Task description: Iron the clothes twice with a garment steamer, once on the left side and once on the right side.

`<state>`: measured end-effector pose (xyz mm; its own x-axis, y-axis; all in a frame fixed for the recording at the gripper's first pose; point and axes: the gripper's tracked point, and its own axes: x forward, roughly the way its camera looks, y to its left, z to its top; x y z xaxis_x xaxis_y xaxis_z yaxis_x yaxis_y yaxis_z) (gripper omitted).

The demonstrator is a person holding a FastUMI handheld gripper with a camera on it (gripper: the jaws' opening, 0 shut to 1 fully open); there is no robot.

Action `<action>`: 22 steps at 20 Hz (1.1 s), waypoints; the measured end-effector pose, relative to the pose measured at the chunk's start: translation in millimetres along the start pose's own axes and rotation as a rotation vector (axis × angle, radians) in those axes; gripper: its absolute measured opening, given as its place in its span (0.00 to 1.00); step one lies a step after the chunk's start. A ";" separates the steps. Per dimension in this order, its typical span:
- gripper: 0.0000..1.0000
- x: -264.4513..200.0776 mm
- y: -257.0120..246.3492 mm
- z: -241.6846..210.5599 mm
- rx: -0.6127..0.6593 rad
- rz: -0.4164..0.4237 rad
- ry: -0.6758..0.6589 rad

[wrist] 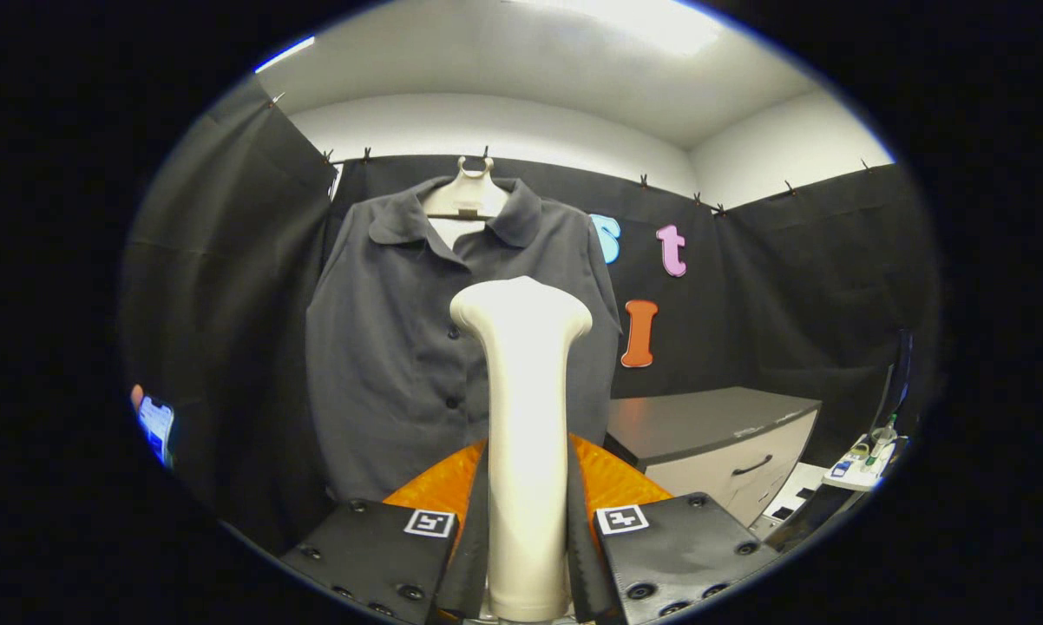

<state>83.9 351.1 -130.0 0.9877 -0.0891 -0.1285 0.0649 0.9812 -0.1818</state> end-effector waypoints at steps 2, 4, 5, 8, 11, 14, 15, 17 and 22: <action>0.45 5.0 15.1 20.6 0.027 0.020 -0.054; 0.45 9.9 30.6 34.5 0.039 0.040 -0.088; 0.45 12.2 39.0 40.7 0.043 0.053 -0.096; 0.45 22.8 59.9 57.1 0.050 0.071 -0.130; 0.45 38.3 79.2 69.6 0.039 0.088 -0.154; 0.45 52.9 101.8 65.0 0.033 0.118 -0.148; 0.45 58.7 109.2 61.8 0.034 0.126 -0.144; 0.45 67.2 120.4 49.9 0.035 0.144 -0.125; 0.45 88.7 136.5 28.4 0.021 0.163 -0.079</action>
<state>184.4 481.9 -138.5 0.9935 0.0839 -0.0776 -0.0944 0.9850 -0.1444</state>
